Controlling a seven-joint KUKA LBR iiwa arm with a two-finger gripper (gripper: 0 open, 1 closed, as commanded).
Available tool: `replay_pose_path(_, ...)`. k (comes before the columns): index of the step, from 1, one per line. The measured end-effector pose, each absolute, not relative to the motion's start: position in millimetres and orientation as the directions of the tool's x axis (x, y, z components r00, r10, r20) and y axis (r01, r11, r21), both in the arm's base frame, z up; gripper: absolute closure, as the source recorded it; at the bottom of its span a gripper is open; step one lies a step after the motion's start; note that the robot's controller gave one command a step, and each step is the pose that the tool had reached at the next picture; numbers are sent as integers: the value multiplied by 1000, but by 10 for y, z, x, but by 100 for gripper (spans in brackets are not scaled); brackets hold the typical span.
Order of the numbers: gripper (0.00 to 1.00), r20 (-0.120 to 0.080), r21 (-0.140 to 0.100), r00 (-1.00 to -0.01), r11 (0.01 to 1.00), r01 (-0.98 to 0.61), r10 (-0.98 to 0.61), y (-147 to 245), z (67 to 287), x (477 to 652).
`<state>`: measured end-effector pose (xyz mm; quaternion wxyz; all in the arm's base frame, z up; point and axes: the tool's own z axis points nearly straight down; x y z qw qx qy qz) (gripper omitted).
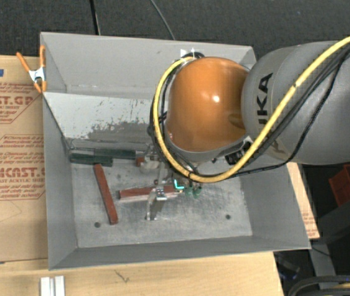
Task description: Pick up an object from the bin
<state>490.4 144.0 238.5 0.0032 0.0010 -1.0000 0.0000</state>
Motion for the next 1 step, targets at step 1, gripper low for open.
replay_pose_path(1, 0, -1, 1, -1000, 1000, -1, -1, 1432, 2416, 4921)
